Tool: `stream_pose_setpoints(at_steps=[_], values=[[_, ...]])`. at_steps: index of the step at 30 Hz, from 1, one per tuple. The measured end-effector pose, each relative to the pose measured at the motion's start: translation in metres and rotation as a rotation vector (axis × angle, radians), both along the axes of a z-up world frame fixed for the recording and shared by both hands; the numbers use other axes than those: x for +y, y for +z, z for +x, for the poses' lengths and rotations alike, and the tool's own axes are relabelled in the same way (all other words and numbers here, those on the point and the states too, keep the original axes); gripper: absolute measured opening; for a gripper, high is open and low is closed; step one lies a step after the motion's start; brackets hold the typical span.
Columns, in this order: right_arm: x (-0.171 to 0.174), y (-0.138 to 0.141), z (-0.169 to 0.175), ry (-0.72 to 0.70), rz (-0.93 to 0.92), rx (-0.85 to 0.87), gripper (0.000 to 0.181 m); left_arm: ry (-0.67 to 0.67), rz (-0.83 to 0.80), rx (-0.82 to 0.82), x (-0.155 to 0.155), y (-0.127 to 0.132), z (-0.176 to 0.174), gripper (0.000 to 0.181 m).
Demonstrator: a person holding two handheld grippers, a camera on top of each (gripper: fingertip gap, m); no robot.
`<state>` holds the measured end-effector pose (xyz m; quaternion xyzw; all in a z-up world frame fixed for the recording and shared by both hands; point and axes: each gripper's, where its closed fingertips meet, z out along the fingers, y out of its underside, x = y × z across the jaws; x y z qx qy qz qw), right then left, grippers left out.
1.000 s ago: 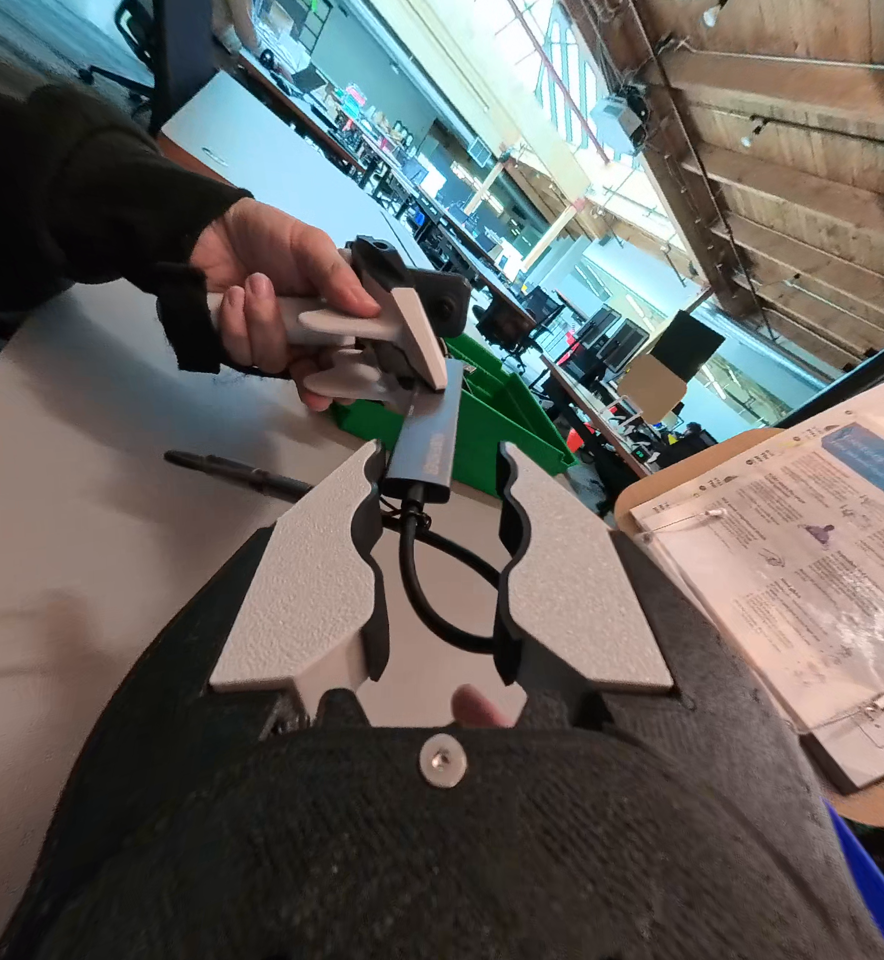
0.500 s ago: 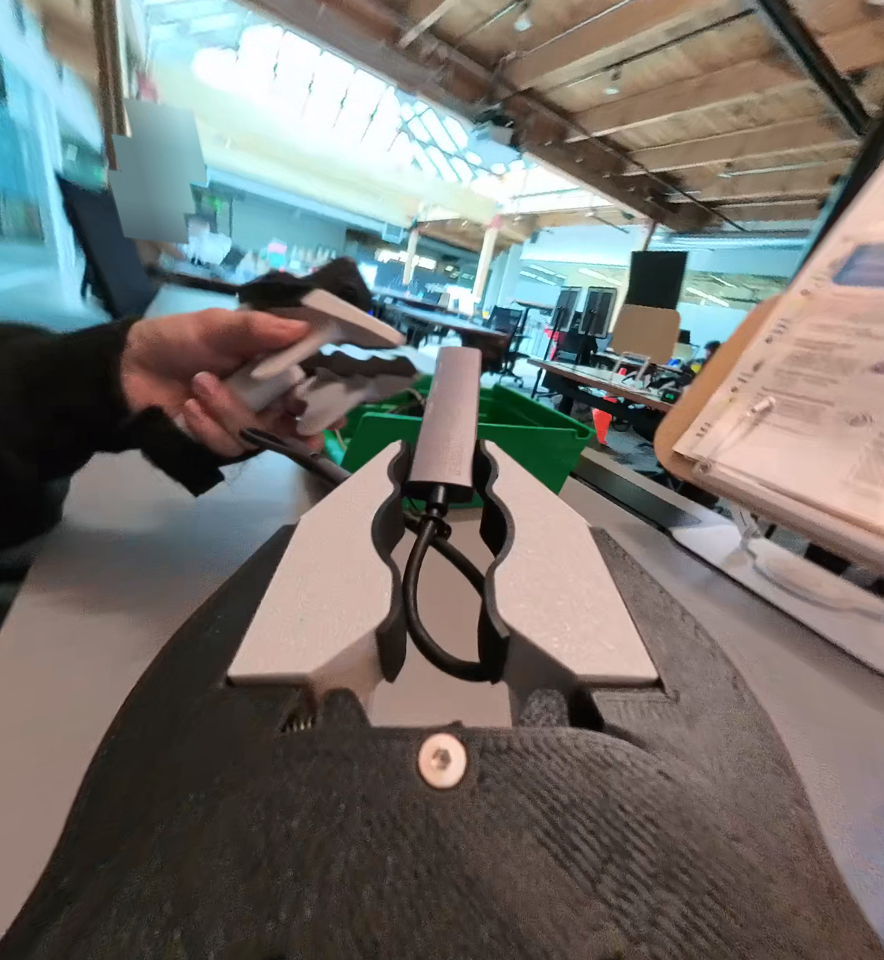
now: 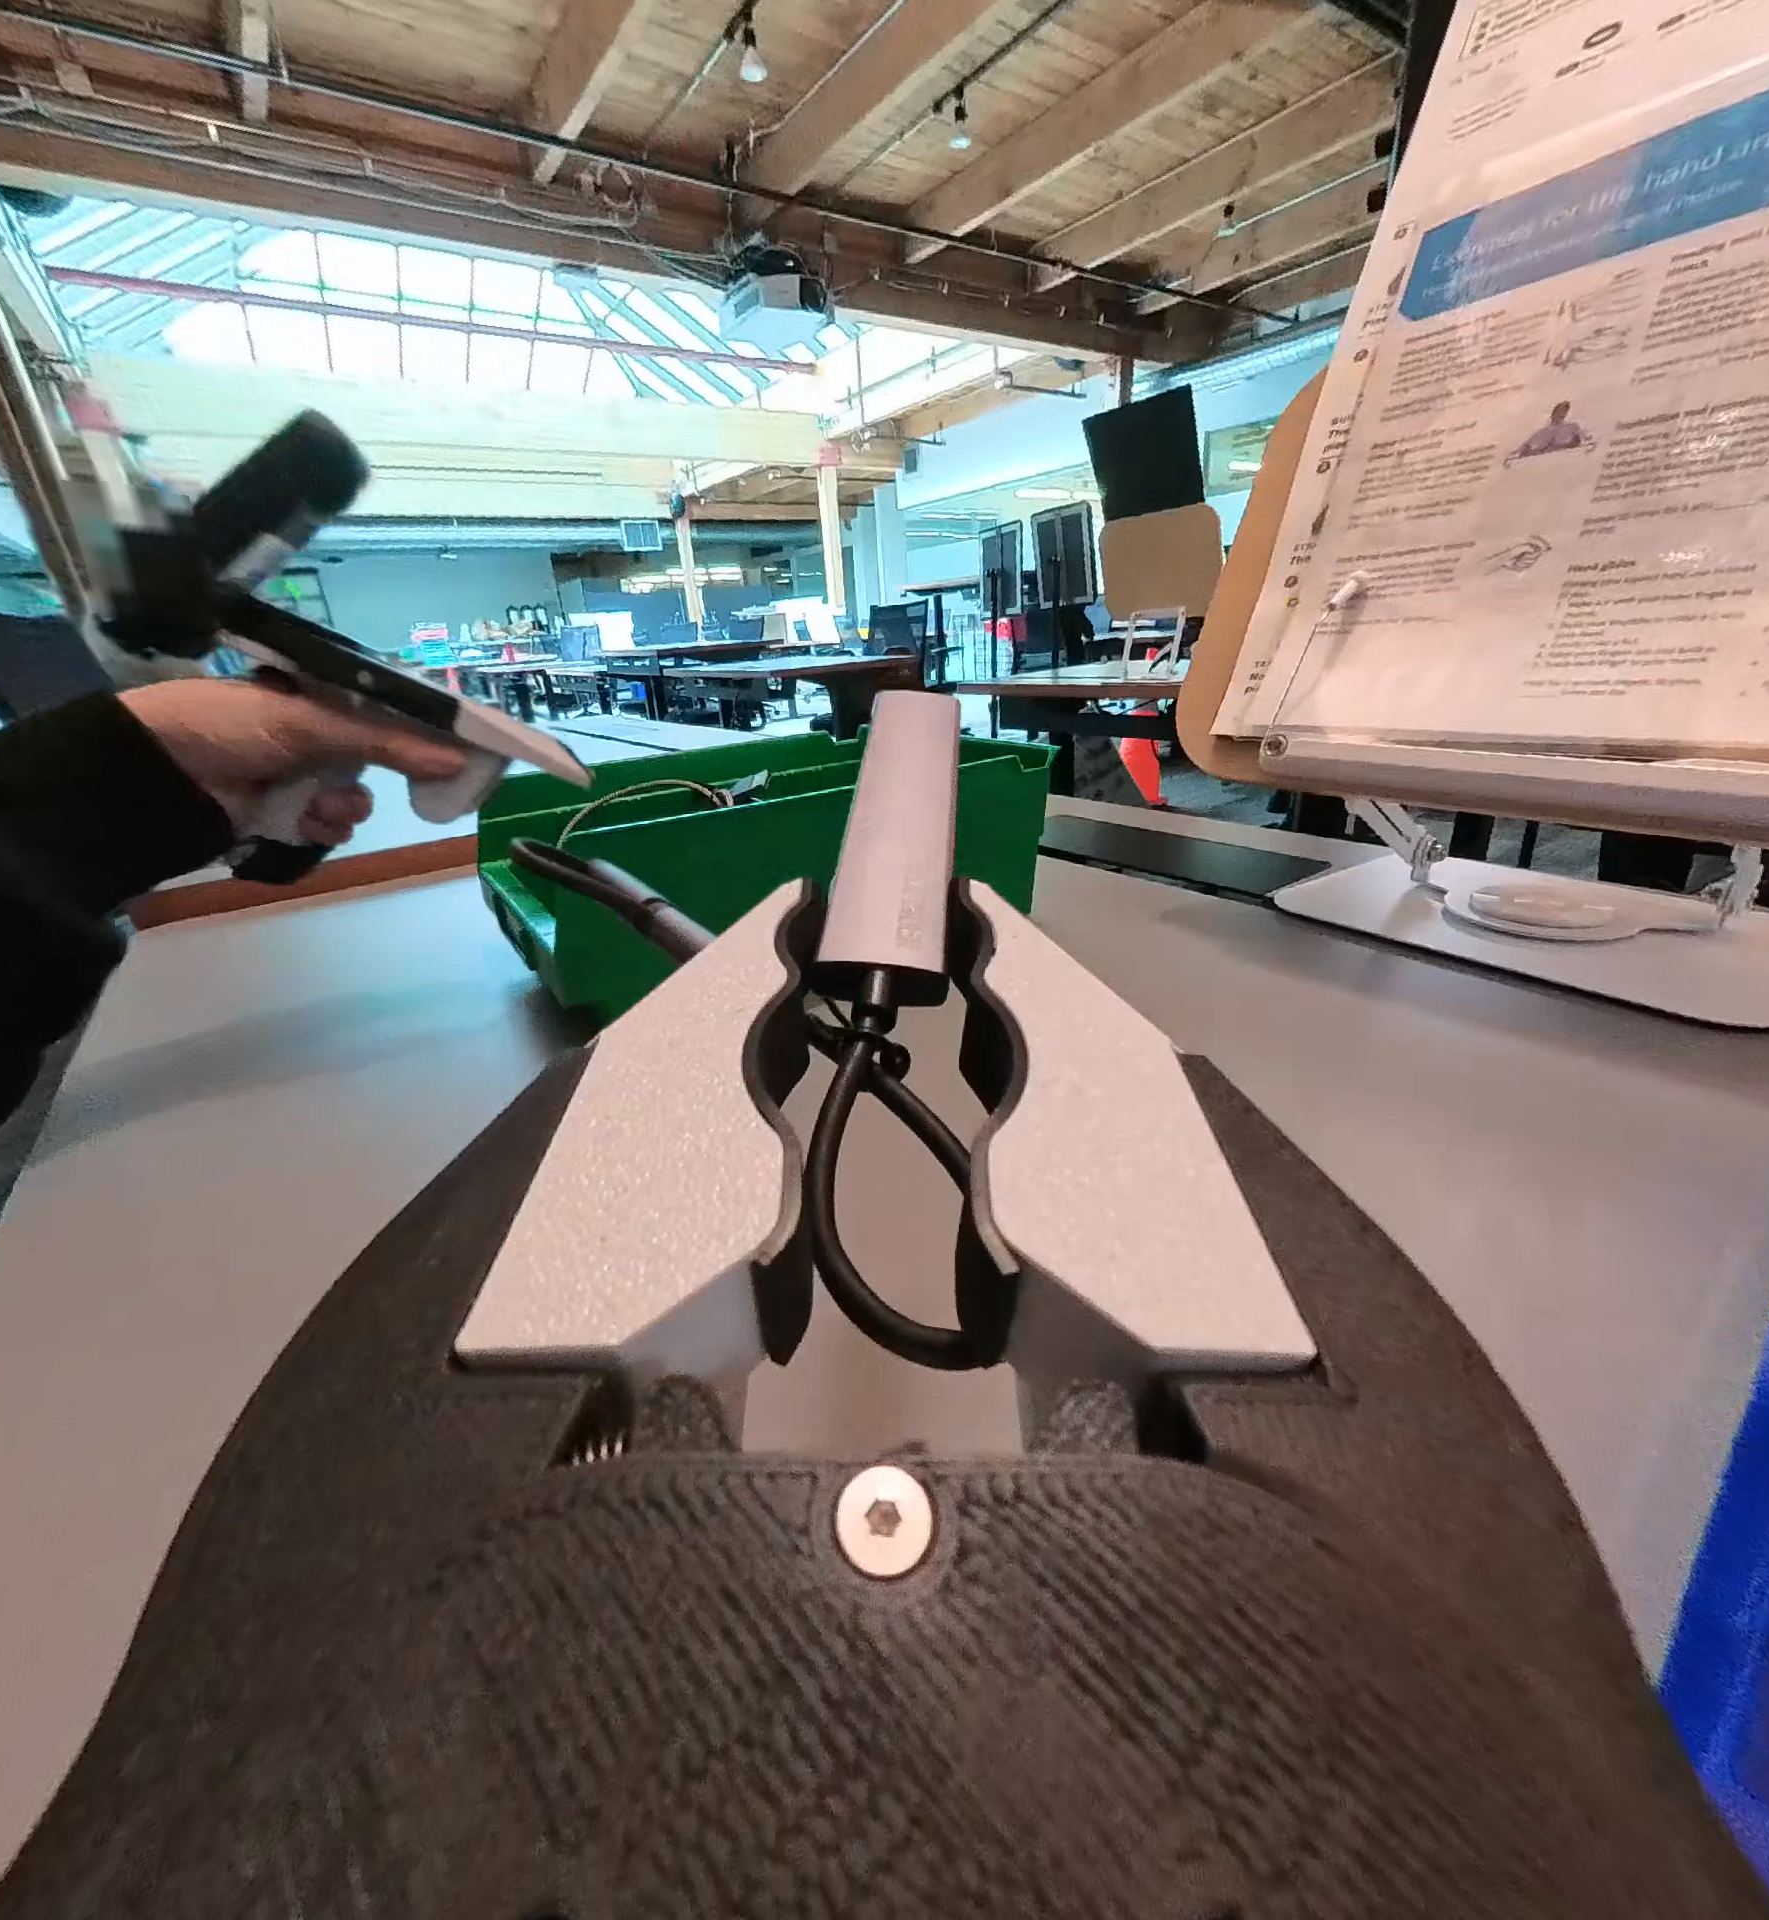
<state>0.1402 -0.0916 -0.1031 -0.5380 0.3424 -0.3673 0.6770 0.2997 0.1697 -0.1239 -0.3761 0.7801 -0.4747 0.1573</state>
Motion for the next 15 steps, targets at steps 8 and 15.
stream_pose_setpoints(at_steps=[8,15], values=[[0.001,0.000,-0.001,0.010,0.004,-0.001,0.024,-0.065,0.214,0.180,-0.023,-0.049,0.028,0.040],[-0.003,0.002,-0.002,0.023,0.043,-0.001,0.024,-0.219,0.445,0.215,-0.017,-0.071,0.009,0.029]])
